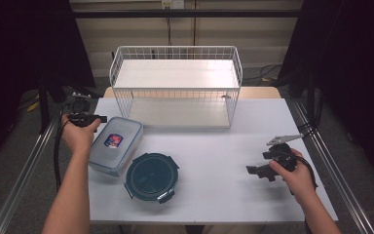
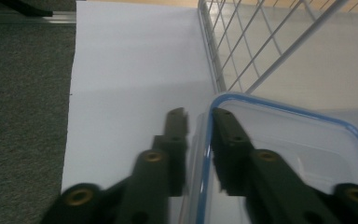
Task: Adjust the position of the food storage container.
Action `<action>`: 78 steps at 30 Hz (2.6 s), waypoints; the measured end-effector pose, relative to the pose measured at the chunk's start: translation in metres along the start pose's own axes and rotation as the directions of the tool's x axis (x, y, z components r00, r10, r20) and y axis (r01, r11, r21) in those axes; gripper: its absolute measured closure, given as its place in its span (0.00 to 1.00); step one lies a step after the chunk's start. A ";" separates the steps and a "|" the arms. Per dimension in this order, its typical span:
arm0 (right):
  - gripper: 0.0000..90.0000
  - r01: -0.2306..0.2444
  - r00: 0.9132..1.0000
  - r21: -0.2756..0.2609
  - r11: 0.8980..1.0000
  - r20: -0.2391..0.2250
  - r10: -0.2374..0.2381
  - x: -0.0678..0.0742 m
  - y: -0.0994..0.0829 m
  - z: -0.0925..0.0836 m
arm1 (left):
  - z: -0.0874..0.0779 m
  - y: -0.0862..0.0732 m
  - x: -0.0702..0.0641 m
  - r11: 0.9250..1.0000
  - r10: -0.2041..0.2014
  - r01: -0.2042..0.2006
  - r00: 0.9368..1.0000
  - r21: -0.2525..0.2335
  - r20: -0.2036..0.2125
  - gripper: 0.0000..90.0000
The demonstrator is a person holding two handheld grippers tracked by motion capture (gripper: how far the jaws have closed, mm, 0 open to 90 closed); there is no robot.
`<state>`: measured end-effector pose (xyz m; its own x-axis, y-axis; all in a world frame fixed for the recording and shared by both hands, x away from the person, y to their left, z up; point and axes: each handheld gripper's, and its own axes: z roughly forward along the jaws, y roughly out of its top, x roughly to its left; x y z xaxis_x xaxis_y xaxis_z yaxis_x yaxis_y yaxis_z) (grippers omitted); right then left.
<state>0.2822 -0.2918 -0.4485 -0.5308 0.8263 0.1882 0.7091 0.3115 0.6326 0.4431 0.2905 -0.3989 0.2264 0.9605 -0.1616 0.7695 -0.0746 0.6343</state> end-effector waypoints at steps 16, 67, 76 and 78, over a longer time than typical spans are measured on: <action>0.06 -0.007 1.000 0.014 1.000 -0.004 0.007 -0.003 -0.003 0.005 | 0.028 0.011 0.006 0.998 -0.056 0.056 0.998 -0.019 0.017 1.00; 0.06 0.021 1.000 0.005 1.000 -0.023 -0.021 0.006 0.003 0.003 | 0.022 0.000 -0.020 0.993 -0.118 0.113 0.975 0.039 0.188 1.00; 0.06 0.009 1.000 -0.002 1.000 -0.022 -0.009 0.005 0.002 0.002 | 0.011 -0.005 -0.002 0.992 -0.104 0.098 0.991 0.074 0.080 1.00; 0.06 0.010 1.000 -0.004 1.000 -0.023 -0.010 0.006 0.002 0.003 | 0.013 -0.006 -0.002 0.991 -0.109 0.101 0.989 0.084 0.097 1.00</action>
<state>0.2817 -0.2854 -0.4482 -0.5485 0.8122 0.1988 0.7021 0.3181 0.6371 0.4454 0.2853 -0.4123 0.1980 0.9325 -0.3021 0.8360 0.0003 0.5488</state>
